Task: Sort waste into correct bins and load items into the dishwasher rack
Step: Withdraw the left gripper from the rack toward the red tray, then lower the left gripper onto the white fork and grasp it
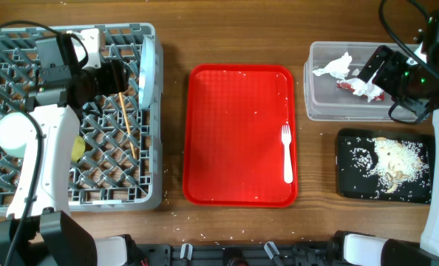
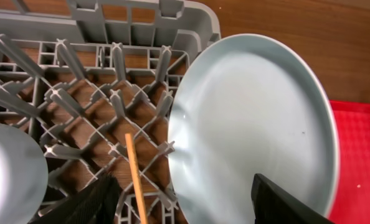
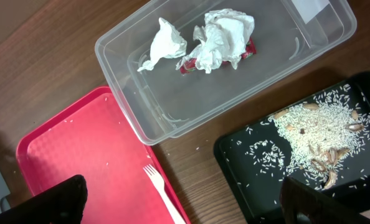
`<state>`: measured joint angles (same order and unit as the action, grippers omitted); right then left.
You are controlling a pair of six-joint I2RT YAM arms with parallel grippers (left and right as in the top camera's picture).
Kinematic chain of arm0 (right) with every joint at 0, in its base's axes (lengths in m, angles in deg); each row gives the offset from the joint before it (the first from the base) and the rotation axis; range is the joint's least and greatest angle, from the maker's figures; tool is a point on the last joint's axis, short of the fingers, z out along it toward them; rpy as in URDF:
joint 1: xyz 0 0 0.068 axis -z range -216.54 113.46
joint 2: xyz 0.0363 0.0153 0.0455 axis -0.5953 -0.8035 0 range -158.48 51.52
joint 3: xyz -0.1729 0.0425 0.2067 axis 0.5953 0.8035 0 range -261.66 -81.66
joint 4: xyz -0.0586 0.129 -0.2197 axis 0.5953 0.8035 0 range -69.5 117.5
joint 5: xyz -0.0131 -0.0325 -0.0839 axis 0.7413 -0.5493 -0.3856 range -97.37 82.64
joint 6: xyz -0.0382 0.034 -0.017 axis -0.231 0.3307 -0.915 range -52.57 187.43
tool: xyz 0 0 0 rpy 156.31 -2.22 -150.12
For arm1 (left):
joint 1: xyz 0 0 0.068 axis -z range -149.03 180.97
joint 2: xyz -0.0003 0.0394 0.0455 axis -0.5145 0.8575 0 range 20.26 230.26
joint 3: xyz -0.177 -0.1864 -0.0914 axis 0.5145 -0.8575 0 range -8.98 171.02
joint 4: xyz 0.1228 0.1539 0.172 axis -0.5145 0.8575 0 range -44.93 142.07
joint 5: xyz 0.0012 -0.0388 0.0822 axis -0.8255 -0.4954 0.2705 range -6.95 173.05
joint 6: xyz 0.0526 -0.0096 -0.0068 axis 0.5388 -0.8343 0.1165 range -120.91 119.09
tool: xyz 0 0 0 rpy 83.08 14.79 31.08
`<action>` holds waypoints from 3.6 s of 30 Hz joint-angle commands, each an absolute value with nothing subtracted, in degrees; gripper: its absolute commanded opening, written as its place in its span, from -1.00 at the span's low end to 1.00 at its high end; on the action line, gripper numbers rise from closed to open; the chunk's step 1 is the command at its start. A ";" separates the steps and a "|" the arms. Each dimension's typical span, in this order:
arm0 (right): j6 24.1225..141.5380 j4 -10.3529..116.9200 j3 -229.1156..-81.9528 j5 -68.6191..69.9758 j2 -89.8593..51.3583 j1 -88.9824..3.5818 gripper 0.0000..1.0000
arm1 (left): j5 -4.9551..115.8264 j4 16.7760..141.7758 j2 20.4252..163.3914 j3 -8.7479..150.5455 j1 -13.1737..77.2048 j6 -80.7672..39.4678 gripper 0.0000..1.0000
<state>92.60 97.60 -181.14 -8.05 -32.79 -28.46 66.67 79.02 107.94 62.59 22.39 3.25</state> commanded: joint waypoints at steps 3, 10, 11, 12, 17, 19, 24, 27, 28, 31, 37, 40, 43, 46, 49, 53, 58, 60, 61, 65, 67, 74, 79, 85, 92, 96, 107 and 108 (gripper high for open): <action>91.57 97.47 -181.45 -8.64 -33.40 -28.31 0.99 | 66.45 82.96 112.40 62.29 22.52 2.90 0.38; 91.57 97.47 -181.45 -8.64 -33.40 -28.31 0.99 | 42.96 86.48 101.01 62.29 22.50 -4.86 0.67; 91.55 97.47 -181.45 -8.64 -33.40 -28.31 1.00 | 35.52 87.68 98.78 62.29 22.50 -4.86 0.50; 91.57 97.47 -181.45 -8.64 -33.40 -28.31 0.99 | 27.94 89.23 96.88 62.29 22.52 -4.86 0.50; 91.57 97.47 -181.45 -8.64 -33.40 -28.31 0.99 | 17.69 94.48 95.68 62.29 30.19 -4.88 0.57; 91.57 97.47 -181.45 -8.64 -33.40 -28.31 0.99 | 32.49 92.71 95.70 62.29 40.38 -14.50 0.50; 91.57 97.47 -181.45 -8.64 -33.40 -28.31 0.99 | 87.54 90.24 99.31 62.29 71.00 -50.74 0.88; 91.57 97.47 -181.45 -8.64 -33.40 -28.31 1.00 | 91.48 82.72 107.35 62.29 80.22 -57.16 0.88; 91.59 97.47 -181.45 -8.64 -33.40 -28.31 1.00 | 91.50 77.82 111.63 62.29 83.26 -57.12 0.83; 91.55 97.47 -181.45 -8.64 -33.40 -28.31 1.00 | 93.60 68.80 121.89 62.29 88.05 -57.10 0.81; 91.55 97.47 -181.45 -8.64 -33.40 -28.31 1.00 | 107.54 59.31 133.97 62.29 91.39 -42.82 0.69; 91.57 97.47 -181.45 -8.64 -33.40 -28.31 1.00 | 109.73 57.80 134.91 62.29 92.26 -41.45 0.62; 91.53 97.47 -181.45 -8.64 -33.40 -28.31 1.00 | 109.71 56.66 135.04 62.29 92.26 -41.62 0.51; 91.57 97.47 -181.45 -8.64 -33.40 -28.31 1.00 | 109.73 56.60 136.35 62.29 92.37 -41.58 0.44; 91.55 97.47 -181.45 -8.64 -33.40 -28.31 1.00 | 109.73 56.82 137.71 62.29 93.47 -41.60 0.39; 91.57 97.47 -181.45 -8.64 -33.40 -28.31 1.00 | 109.73 56.75 138.04 62.29 95.85 -41.62 0.23; 91.59 97.47 -181.45 -8.64 -33.40 -28.31 1.00 | 109.73 56.40 141.71 62.29 96.05 -41.62 0.23; 91.55 97.47 -181.45 -8.64 -33.40 -28.31 0.99 | 109.77 56.45 142.76 62.29 96.05 -41.60 0.23; 91.57 97.47 -181.45 -8.64 -33.40 -28.31 0.99 | 109.77 56.69 142.80 62.29 95.98 -41.60 0.22; 91.55 97.47 -181.45 -8.64 -33.40 -28.31 1.00 | 109.75 56.36 142.50 62.42 95.94 -41.60 0.20; 91.57 97.47 -181.45 -8.64 -33.40 -28.31 1.00 | 109.75 56.40 141.51 62.70 95.94 -41.60 0.21; 91.57 97.47 -181.45 -8.64 -33.40 -28.31 1.00 | 106.82 59.68 130.65 62.70 95.94 -41.62 0.19; 91.57 97.47 -181.45 -8.64 -33.40 -28.31 0.99 | 105.18 65.19 131.44 62.46 94.80 -41.67 -0.03; 91.57 97.47 -181.45 -8.64 -33.40 -28.31 1.00 | 103.87 62.26 136.55 62.48 94.58 -43.98 -0.01; 91.57 97.47 -181.45 -8.64 -33.40 -28.31 0.99 | 103.91 61.58 138.82 62.44 94.43 -43.98 0.00; 91.57 97.47 -181.45 -8.64 -33.40 -28.31 0.99 | 111.28 64.27 139.17 62.44 94.30 -43.54 -0.05; 91.57 97.47 -181.45 -8.67 -33.40 -28.31 1.00 | 102.73 66.78 139.17 62.46 91.50 -54.21 -0.33; 91.57 97.47 -181.45 -8.64 -33.40 -28.31 0.99 | 102.25 66.76 139.17 62.44 91.50 -54.39 -0.34</action>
<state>92.60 97.62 -181.14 -8.05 -32.79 -28.46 108.79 66.43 137.60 62.86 91.48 -49.03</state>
